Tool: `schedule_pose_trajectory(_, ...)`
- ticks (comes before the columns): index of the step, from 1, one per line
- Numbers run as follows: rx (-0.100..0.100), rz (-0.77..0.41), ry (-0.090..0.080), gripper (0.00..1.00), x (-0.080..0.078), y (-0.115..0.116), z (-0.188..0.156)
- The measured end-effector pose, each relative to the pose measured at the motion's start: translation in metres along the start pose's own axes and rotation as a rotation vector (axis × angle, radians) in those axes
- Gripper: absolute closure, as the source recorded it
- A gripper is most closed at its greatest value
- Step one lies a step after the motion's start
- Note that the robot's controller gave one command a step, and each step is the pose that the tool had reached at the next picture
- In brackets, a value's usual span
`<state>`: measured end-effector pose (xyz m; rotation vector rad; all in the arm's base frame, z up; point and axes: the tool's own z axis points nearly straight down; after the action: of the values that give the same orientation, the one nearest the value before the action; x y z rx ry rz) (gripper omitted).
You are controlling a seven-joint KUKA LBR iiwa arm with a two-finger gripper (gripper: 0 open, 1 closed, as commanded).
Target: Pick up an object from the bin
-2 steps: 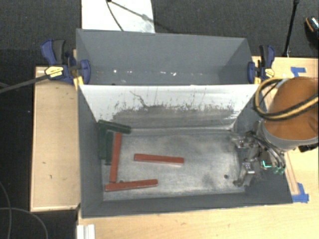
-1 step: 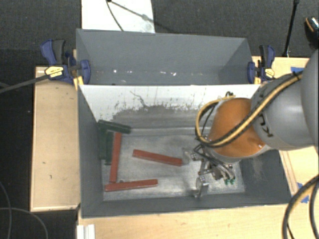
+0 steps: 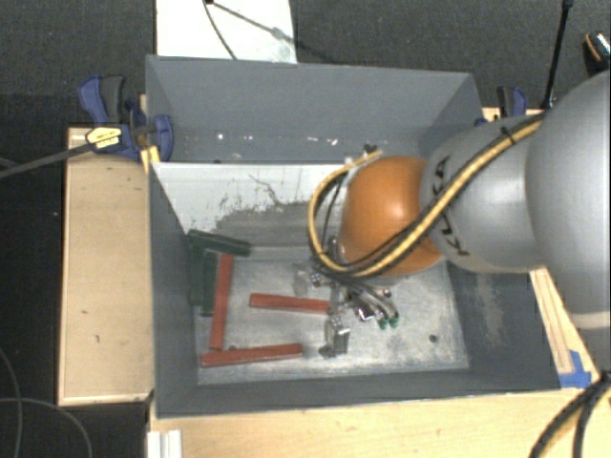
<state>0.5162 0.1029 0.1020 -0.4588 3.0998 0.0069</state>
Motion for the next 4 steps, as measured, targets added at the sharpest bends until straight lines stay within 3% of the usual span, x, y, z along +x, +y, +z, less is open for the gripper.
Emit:
schedule_pose_trajectory(1,0.003,0.232,0.003,0.0,-0.025,0.009,0.0)
schedule_pose_trajectory(2,0.005,0.267,0.009,0.0,-0.019,-0.011,0.034)
schedule_pose_trajectory(3,0.004,0.264,0.008,0.0,-0.02,-0.011,0.033)
schedule_pose_trajectory(4,0.004,0.261,0.008,1.0,-0.02,-0.011,0.033)
